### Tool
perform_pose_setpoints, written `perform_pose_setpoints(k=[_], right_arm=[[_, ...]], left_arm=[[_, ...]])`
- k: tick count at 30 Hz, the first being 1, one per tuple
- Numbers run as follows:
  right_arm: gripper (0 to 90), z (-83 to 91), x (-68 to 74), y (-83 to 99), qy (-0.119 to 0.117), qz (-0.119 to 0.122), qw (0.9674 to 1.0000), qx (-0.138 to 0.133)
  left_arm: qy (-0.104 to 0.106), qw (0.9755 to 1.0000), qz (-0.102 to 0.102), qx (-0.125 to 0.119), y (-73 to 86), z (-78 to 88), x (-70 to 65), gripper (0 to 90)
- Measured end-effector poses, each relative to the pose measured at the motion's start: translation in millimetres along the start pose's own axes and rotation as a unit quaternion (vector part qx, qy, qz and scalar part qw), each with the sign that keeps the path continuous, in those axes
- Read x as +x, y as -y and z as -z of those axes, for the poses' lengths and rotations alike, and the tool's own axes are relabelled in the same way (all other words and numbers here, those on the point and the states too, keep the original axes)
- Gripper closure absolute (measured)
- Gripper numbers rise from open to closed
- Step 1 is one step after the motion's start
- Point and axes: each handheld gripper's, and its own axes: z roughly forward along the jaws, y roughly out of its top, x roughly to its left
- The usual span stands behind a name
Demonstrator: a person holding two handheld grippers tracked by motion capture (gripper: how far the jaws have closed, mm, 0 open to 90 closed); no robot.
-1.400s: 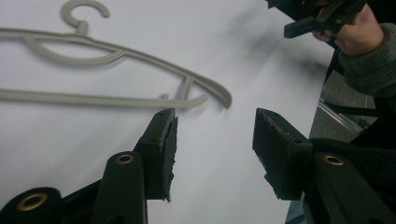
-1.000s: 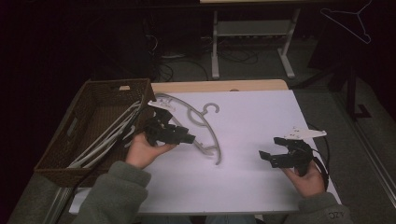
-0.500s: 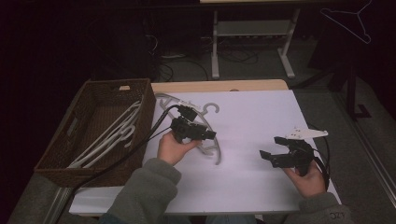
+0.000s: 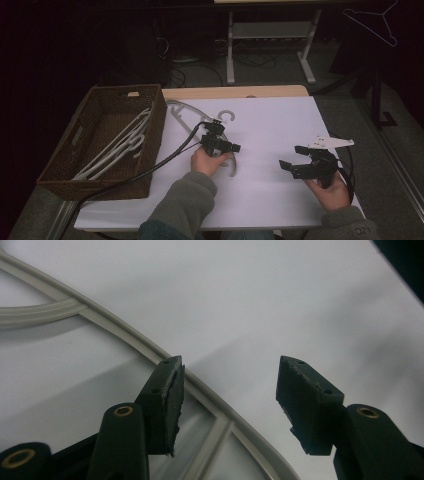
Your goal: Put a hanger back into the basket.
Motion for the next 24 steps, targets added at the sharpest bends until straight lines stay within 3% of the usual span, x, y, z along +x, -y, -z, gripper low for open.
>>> perform_pose_setpoints(k=[1, 3, 5, 8, 12, 20, 24], right_arm=[[17.5, 0.1, 0.2, -0.1, -0.001, -0.001, 1.0, 0.0], [17.5, 0.3, 0.3, -0.2, -0.001, 0.0, 1.0, -0.002], [17.5, 0.9, 0.3, -0.3, -0.001, 0.001, 1.0, -0.003], [17.5, 3.0, -0.4, 0.0, 0.0, 0.0, 1.0, -0.006], [17.5, 4.4, -1.5, 0.7, 0.002, -0.001, 1.0, -0.007], [17.5, 4.8, -0.6, 0.7, 0.002, 0.001, 1.0, -0.007], [17.5, 5.5, -0.8, 0.9, 0.004, -0.001, 1.0, -0.008]], left_arm=[[-0.008, 1.0, 0.002, 0.0, -0.2, -3.5, -2.6, 43.1], [-0.029, 0.9993, -0.019, 0.016, -1.1, -9.4, -7.8, 43.1], [-0.04, 0.999, -0.016, 0.006, 0.7, -12.2, -10.4, 44.1], [-0.06, 0.9978, -0.016, 0.023, 1.9, -13.9, -8.3, 47.9], [-0.071, 0.9967, -0.023, 0.032, 3.4, -13.9, -7.3, 51.4], [-0.053, 0.9968, -0.037, 0.047, 1.9, -5.8, -8.7, 66.8], [-0.054, 0.9959, -0.034, 0.064, 1.4, -4.4, -6.5, 64.0]])
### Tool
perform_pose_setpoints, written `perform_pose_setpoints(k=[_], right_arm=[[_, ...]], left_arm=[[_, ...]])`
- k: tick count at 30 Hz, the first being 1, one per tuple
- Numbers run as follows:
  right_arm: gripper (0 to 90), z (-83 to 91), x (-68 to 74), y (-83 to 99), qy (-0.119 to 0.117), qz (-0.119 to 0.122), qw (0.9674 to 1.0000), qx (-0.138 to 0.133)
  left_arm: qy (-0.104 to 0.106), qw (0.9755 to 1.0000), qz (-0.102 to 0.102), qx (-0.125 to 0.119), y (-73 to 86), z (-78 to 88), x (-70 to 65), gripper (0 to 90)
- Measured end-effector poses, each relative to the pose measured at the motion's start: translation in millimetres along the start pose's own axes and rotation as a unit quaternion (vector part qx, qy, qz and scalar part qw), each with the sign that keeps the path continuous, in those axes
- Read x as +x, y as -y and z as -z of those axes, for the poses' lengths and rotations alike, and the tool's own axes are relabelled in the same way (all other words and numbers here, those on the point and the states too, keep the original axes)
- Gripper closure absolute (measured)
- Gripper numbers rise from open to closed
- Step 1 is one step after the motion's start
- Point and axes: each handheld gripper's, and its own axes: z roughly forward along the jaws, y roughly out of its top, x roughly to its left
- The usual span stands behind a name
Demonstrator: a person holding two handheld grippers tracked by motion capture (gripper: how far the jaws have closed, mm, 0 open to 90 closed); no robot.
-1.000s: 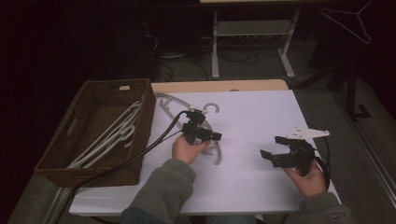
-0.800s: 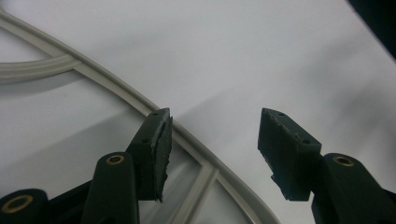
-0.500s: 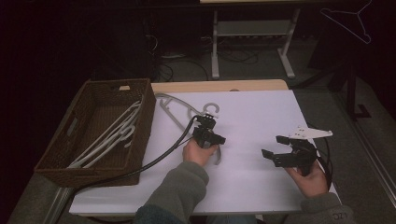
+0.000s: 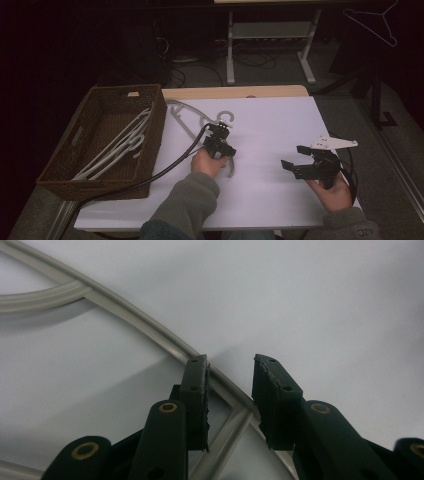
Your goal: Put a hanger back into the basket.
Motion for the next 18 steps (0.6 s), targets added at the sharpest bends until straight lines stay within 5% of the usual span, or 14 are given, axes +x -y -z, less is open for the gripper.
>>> perform_pose_setpoints(k=[3, 5, 11, 15, 18], right_arm=[[17.5, -0.1, 0.9, -0.3, 0.0, 0.003, 1.0, 0.0], [17.5, 0.0, 0.9, -0.7, 0.001, 0.003, 1.0, 0.0], [17.5, -1.0, 0.3, -0.8, -0.001, 0.003, 1.0, 0.002], [17.5, -0.7, 0.4, -1.0, -0.001, 0.003, 1.0, 0.0], [17.5, -0.9, 1.7, -1.4, 0.0, 0.004, 1.0, 0.0]], left_arm=[[-0.011, 0.9998, 0.018, -0.005, 1.5, -4.8, 1.6, 52.4], [-0.016, 0.9998, 0.014, -0.006, 1.9, -4.4, 0.0, 52.8], [-0.005, 1.0, 0.003, 0.001, 2.7, 2.7, -3.6, 68.1], [-0.009, 0.9997, 0.018, 0.016, 3.6, -1.9, -0.2, 52.6], [-0.021, 0.9996, 0.01, 0.016, 4.1, -2.5, -4.3, 52.4]])
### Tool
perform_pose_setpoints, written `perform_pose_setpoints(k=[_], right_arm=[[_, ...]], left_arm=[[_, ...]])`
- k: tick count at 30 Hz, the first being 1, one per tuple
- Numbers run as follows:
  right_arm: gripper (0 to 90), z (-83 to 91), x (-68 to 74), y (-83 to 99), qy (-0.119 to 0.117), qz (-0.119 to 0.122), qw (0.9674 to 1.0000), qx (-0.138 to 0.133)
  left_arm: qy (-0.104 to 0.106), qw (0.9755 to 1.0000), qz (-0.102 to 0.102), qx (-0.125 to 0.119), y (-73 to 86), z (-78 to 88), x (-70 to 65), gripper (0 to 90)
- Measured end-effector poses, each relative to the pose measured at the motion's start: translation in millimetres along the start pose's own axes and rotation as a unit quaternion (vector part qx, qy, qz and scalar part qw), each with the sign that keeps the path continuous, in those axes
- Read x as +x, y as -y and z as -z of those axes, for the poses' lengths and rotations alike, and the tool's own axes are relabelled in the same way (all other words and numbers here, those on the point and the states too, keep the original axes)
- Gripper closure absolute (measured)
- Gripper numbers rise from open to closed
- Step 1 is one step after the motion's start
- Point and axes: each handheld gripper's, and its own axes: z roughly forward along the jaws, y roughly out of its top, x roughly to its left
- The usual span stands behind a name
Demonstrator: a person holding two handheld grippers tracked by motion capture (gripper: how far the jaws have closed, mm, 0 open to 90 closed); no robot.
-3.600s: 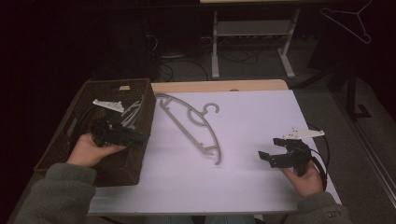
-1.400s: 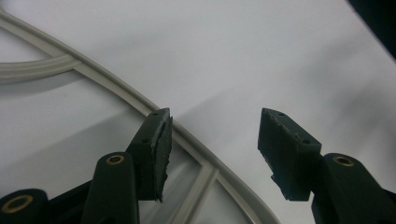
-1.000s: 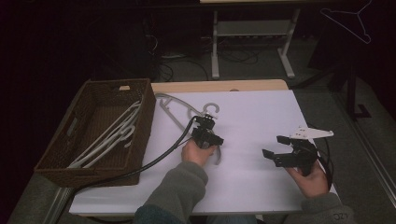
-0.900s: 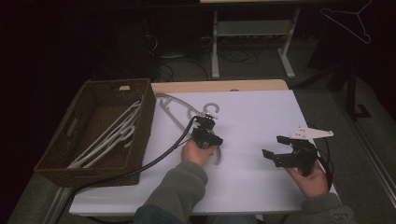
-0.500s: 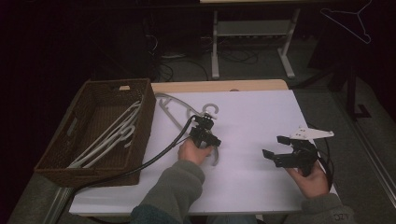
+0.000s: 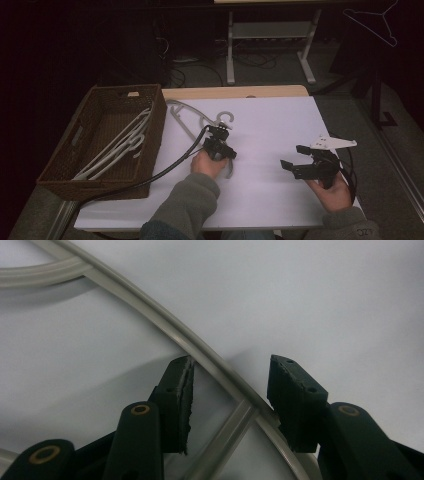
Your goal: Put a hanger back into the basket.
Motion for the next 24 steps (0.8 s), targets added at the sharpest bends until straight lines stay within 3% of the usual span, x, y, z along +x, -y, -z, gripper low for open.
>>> perform_pose_setpoints(k=[4, 10, 19, 23, 24], right_arm=[[17.5, -0.3, 0.1, -0.2, 0.0, 0.003, 1.0, 0.001], [17.5, 1.3, -1.2, 0.2, 0.001, -0.002, 1.0, -0.002], [17.5, 0.9, -0.3, 0.0, 0.003, 0.001, 1.0, -0.001], [17.5, -0.3, 0.2, -0.3, 0.003, 0.001, 1.0, 0.002], [17.5, -0.8, 0.4, -0.5, 0.003, 0.001, 1.0, 0.004]], left_arm=[[-0.008, 0.9999, -0.006, 0.004, 2.2, 0.9, -3.1, 53.4], [-0.013, 0.999, -0.034, 0.026, 8.0, 5.8, -4.4, 58.8], [0.026, 0.9968, -0.034, 0.068, 23.3, 22.6, 14.7, 70.7], [0.032, 0.9968, -0.031, 0.067, 25.0, 24.4, 21.0, 71.1], [0.032, 0.9974, -0.029, 0.057, 25.1, 23.5, 21.5, 70.1]])
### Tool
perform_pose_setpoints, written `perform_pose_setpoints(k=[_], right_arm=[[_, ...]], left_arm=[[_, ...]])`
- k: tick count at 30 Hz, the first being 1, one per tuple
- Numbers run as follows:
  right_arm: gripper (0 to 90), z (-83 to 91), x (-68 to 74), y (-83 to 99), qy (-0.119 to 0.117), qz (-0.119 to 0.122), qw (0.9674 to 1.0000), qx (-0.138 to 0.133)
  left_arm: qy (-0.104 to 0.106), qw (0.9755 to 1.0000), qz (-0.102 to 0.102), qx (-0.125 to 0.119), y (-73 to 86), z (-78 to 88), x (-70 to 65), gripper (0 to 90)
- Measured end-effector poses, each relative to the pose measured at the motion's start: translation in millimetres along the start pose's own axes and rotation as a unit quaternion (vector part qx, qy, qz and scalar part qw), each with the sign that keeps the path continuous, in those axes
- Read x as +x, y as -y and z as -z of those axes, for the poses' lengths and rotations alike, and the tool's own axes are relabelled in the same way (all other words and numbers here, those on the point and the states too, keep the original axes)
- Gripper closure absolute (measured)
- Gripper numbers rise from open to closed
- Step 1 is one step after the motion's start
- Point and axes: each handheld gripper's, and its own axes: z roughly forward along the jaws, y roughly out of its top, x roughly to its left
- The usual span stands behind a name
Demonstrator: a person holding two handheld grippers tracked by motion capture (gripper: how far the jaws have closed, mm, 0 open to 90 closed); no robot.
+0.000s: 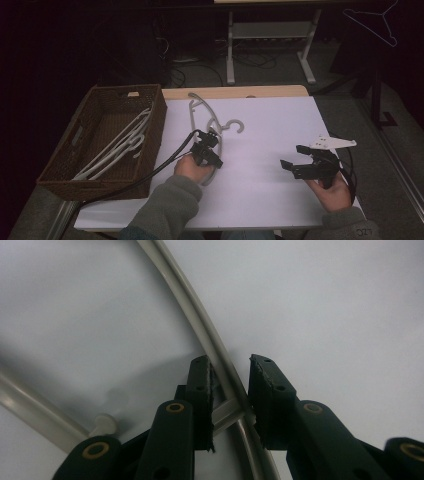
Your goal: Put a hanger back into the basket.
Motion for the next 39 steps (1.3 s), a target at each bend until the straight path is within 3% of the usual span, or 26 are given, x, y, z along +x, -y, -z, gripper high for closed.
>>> perform_pose_setpoints(k=[2, 3, 8, 14, 20, 21, 27, 30, 31, 33, 36, 39], right_arm=[[17.5, -1.5, 1.2, -0.3, 0.0, 0.001, 1.0, 0.003], [17.5, -2.3, 1.4, -0.4, -0.001, 0.002, 1.0, 0.004], [17.4, -4.0, 0.6, -0.5, -0.003, 0.001, 1.0, 0.006], [17.5, -4.1, 1.3, -0.9, -0.002, 0.005, 1.0, 0.005], [17.5, -2.3, -0.1, -0.6, -0.001, 0.002, 1.0, 0.004], [17.5, -2.3, -0.4, -0.4, -0.001, 0.001, 1.0, 0.003], [17.5, -2.3, -0.2, -0.4, -0.001, 0.003, 1.0, 0.005], [17.5, -2.8, 0.2, -0.7, 0.0, 0.002, 1.0, 0.004], [17.5, -3.1, 0.5, -0.8, -0.001, 0.003, 1.0, 0.005], [17.5, -3.2, 1.2, -0.9, -0.001, 0.003, 1.0, 0.005], [17.5, -2.6, 0.1, -0.6, -0.001, 0.002, 1.0, 0.005], [17.5, -1.6, -1.2, -0.1, 0.0, -0.001, 1.0, 0.004]], left_arm=[[0.003, 0.9995, 0.021, -0.022, -2.3, -2.2, 0.1, 61.0], [-0.001, 0.9996, 0.018, -0.023, -3.6, -2.6, 1.3, 59.7], [-0.008, 0.9993, 0.025, -0.025, -5.8, -4.1, 4.5, 70.0], [-0.011, 0.9992, 0.032, -0.02, -6.7, -3.6, 5.4, 73.1], [-0.012, 0.9998, 0.014, -0.007, -5.6, -1.9, 7.1, 82.3], [-0.013, 0.9999, 0.002, -0.005, -5.5, -2.0, 6.1, 82.7], [-0.01, 0.9999, -0.002, -0.006, -5.5, -2.5, 5.4, 79.4], [-0.027, 0.9995, -0.016, -0.008, -4.8, -3.3, 1.1, 77.1], [-0.026, 0.9995, -0.019, -0.007, -4.7, -3.1, 1.8, 81.5], [-0.016, 0.9998, -0.012, -0.004, -6.2, -3.1, 4.3, 82.5], [-0.013, 0.9997, -0.019, -0.003, -6.2, -2.3, 5.7, 82.9], [0.006, 0.9999, -0.013, -0.003, -6.0, 1.3, 10.4, 83.0]])
